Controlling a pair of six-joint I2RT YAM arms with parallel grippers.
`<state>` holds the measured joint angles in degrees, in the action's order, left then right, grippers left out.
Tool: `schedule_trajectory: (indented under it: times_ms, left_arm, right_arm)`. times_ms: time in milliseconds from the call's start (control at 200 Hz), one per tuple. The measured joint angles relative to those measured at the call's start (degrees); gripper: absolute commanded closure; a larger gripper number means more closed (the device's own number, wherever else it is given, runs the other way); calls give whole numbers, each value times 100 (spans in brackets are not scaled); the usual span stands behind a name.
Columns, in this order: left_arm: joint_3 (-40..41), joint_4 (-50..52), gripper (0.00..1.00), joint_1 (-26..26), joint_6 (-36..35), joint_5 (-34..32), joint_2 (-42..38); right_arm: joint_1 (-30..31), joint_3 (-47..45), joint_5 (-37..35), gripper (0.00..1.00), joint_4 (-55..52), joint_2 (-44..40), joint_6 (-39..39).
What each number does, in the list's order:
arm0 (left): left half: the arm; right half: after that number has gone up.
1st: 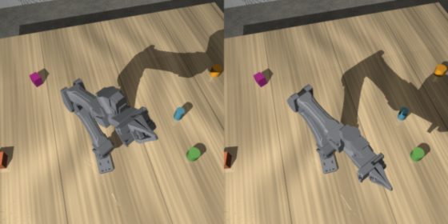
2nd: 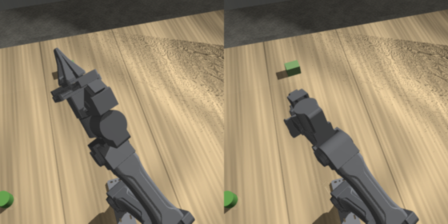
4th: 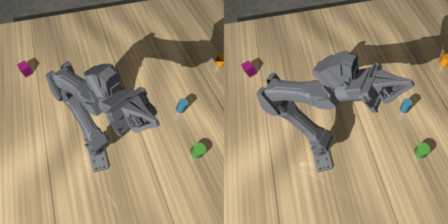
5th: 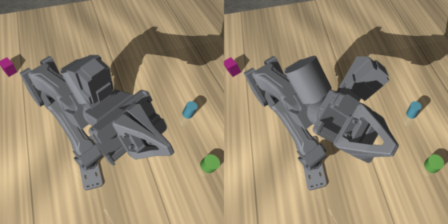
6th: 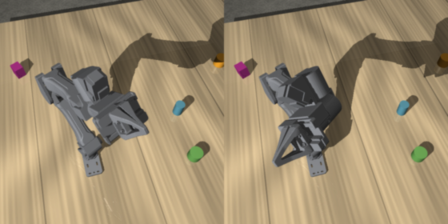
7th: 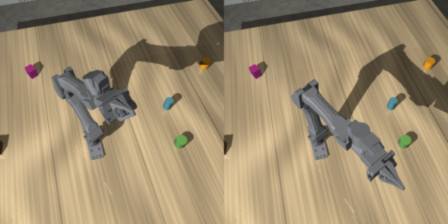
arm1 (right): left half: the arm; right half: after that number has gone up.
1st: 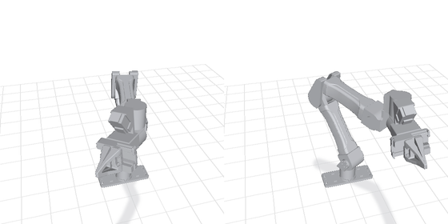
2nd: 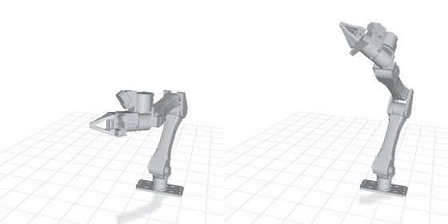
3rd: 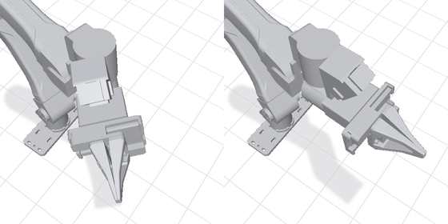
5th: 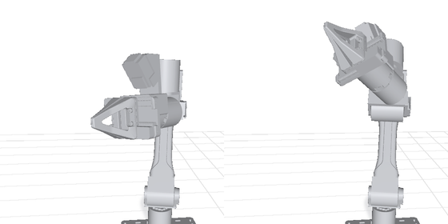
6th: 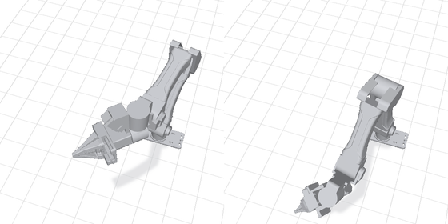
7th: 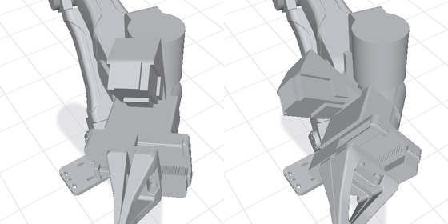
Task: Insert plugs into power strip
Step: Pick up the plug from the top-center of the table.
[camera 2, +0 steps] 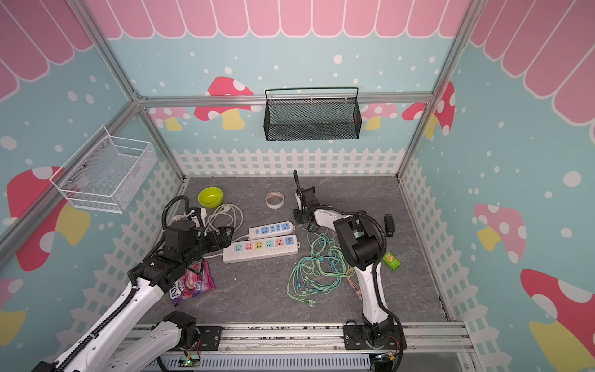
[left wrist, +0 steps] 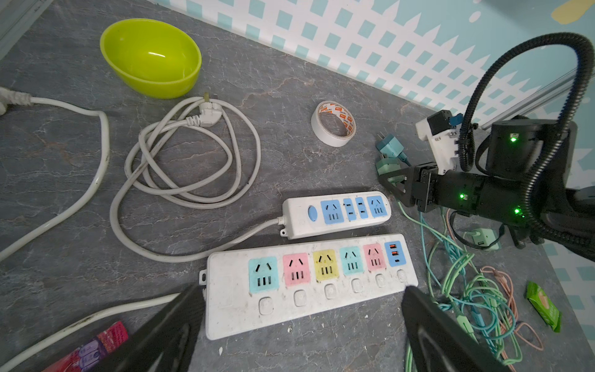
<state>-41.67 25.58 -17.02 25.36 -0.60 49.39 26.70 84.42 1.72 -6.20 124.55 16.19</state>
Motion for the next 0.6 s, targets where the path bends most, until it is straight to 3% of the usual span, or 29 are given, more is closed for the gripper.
schedule_trajectory:
  times_ms: [315,600]
  left_arm:
    - [0,-7,3,0,70,103,140]
    - [-144,-28,3,0,105,457,372]
  right_arm:
    - [4,-317,203,58,278,-170,-199]
    - [52,-857,573,62,542,-1008,-553]
